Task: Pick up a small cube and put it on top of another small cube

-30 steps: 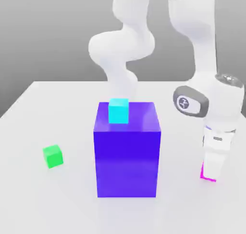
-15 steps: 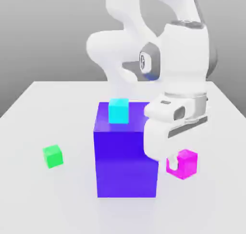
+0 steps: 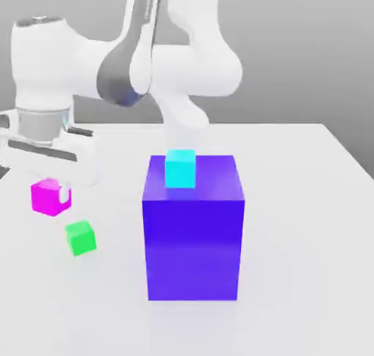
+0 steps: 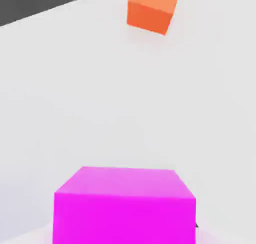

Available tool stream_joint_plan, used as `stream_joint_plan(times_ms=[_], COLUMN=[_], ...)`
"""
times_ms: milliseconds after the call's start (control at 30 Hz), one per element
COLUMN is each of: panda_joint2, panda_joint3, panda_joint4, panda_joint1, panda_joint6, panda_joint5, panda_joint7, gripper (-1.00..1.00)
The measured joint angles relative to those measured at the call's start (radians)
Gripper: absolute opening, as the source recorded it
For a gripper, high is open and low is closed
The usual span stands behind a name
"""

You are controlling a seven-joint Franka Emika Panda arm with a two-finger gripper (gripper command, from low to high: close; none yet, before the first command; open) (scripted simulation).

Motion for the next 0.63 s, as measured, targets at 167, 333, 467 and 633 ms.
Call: stream_joint_plan(times_ms=[167, 333, 467, 633], panda_joint2=[0.038, 0.131, 0.22, 0.293], panda_joint3=[-0.025, -0.051, -0.068, -0.047], panda_joint4=[-0.057, -0.053, -0.053, -0.055], panda_joint1=[-0.022, 0.025, 0.063, 0.075], panda_joint6=[0.038, 0.125, 0.211, 0.28], panda_joint5=[0.016, 0.091, 0.17, 0.254], panda_joint7=[0.019, -0.031, -0.086, -0.143], gripper=[-1.0, -1.0, -1.0, 1.0])
